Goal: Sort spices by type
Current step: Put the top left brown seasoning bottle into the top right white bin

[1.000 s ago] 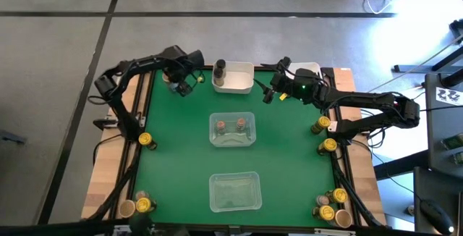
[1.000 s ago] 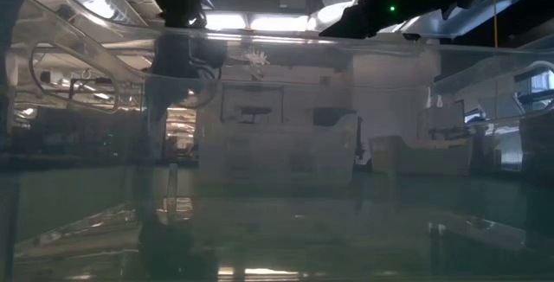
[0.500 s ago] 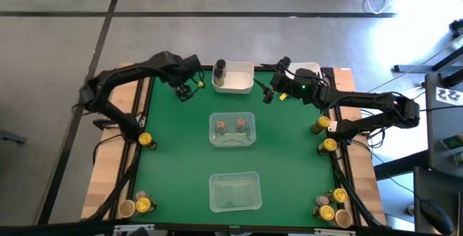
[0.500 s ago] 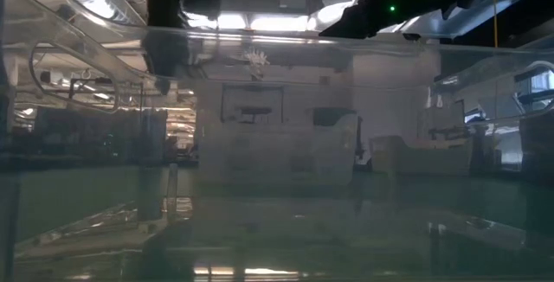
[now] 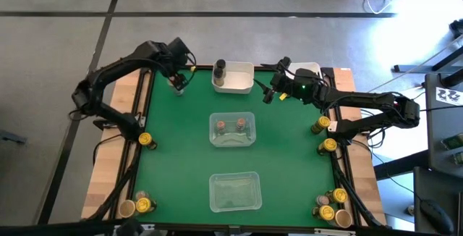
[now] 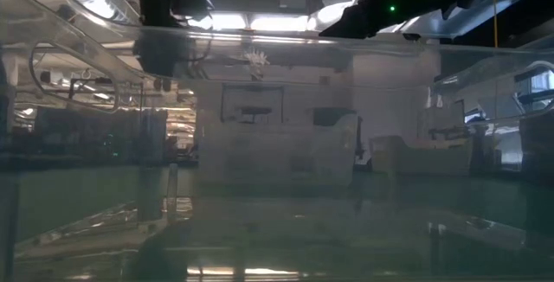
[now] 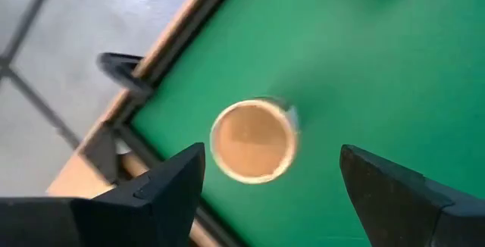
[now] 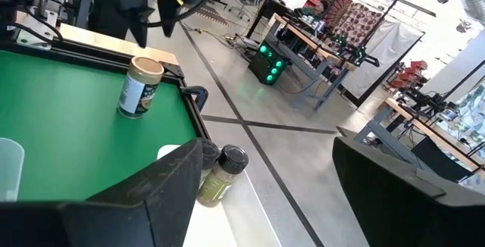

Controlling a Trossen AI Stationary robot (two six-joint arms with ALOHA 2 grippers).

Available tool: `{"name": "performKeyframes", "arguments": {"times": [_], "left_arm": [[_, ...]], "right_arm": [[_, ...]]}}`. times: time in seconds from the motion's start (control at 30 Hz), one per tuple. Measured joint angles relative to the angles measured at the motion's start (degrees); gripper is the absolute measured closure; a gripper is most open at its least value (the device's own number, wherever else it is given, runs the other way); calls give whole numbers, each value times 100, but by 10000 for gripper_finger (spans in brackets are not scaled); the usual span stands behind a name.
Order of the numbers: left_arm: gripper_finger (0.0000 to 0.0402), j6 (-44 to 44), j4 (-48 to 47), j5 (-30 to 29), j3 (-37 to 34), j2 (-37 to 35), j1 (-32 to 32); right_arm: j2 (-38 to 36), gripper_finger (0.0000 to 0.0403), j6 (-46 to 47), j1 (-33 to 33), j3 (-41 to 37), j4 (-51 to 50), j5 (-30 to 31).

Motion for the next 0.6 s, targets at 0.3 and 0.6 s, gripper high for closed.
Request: {"name": "performKeyframes", "arguments": {"times": [0.3,0.6], "left_arm": [[94,82,30,47,0,283,297],[93,251,507,70,-685,299,331]], "right_arm": [[0,107,4,1,0,-4,0],[0,107,4,1,0,-5,0]]}}
